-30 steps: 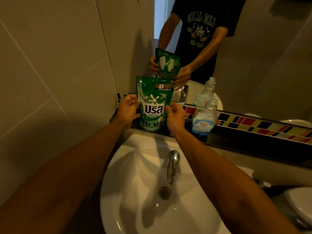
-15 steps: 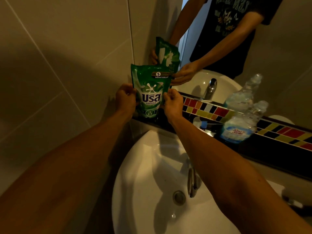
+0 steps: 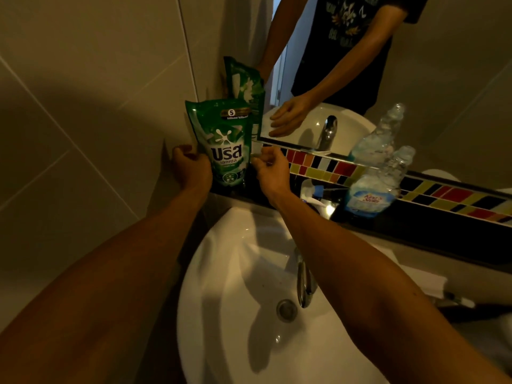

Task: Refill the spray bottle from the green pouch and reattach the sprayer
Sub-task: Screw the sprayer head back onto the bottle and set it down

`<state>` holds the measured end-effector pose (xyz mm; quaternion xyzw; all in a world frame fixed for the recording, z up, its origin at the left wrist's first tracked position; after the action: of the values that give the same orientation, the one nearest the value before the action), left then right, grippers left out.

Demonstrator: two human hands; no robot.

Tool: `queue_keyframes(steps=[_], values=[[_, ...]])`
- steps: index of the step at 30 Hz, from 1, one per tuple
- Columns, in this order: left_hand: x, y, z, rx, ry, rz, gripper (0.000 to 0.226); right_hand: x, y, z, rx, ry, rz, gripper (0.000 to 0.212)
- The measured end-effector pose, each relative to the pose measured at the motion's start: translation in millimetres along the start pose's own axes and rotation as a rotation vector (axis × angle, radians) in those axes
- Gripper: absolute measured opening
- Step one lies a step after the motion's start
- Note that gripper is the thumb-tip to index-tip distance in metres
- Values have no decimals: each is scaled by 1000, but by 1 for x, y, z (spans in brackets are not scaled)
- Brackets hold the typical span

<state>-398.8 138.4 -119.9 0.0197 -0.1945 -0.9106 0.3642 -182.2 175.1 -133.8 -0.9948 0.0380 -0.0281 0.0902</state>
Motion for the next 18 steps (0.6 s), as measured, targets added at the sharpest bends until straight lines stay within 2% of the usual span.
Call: queue_keyframes(steps=[4, 9, 11, 18], values=[[-9, 43, -13, -80, -108, -34, 25, 39, 29, 7, -32, 61, 82, 27], [-48, 86, -31, -117, -224, -229, 28, 101, 64, 2, -23, 72, 181, 32], [-66, 101, -36, -158, -284, -291, 29, 128, 77, -5, 5, 81, 225, 28], [-122, 143, -58, -184, -448, -431, 50, 215, 107, -24, 56, 162, 410, 26]])
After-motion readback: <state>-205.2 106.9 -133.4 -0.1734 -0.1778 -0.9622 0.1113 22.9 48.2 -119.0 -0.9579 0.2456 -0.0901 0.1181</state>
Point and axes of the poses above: each hand's wrist, its own y-axis away from the middle knuckle, its own x-axis out of the back of the hand, z = x × y, the point moved 7 cm from there along -y, towards the middle knuckle, and after that the axes turned 14 degrees about x, right-handed, at the moved point
